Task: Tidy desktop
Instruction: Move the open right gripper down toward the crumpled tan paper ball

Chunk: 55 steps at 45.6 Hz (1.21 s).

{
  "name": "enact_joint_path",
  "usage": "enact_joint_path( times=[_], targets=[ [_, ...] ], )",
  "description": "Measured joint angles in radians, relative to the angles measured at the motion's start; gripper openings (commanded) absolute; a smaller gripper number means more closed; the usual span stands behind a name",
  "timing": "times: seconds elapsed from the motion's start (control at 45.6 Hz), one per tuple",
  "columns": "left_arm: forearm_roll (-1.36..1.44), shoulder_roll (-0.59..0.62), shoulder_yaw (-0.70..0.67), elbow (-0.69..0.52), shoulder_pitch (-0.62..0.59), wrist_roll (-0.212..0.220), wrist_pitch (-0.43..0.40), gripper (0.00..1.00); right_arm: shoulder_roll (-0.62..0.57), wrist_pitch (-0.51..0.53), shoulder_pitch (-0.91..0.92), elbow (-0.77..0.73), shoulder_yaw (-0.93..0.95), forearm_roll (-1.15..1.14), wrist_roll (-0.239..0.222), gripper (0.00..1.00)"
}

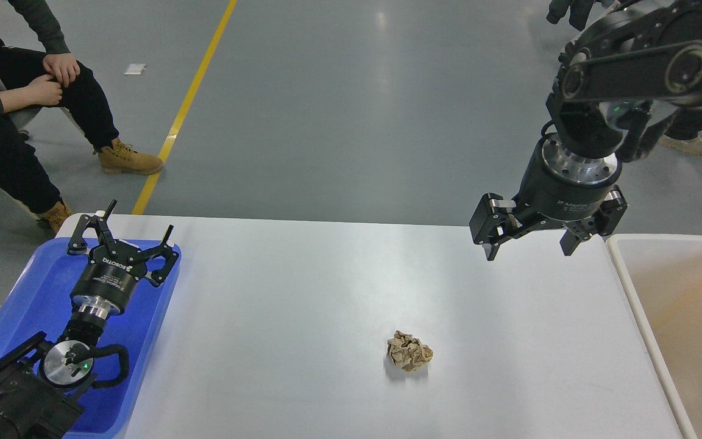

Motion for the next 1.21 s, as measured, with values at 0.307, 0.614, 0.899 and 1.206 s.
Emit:
enact_joint_path(
  times=[0.307, 0.614, 0.899, 1.206],
  targets=[
    [0.0, 0.0, 0.0, 0.0, 0.0, 0.001, 0.0, 0.99, 0.061, -0.007, -0.05, -0.086, 0.064, 0.038, 0.002, 1.0],
    [0.0, 0.0, -0.001, 0.0, 0.0, 0.001, 0.0, 0.99, 0.075, -0.011, -0.203, -0.238, 0.129, 0.042, 0.002, 1.0],
    [0.0, 0.0, -0.001, 0.0, 0.0, 0.001, 0.0, 0.99, 0.078, -0.055, -0.388, -0.337, 0.176, -0.012, 0.002, 1.0],
    [0.0, 0.0, -0.001, 0.0, 0.001, 0.001, 0.0, 0.99, 0.079, -0.133, -0.534, -0.368, 0.233, -0.059, 0.002, 1.0]
  ],
)
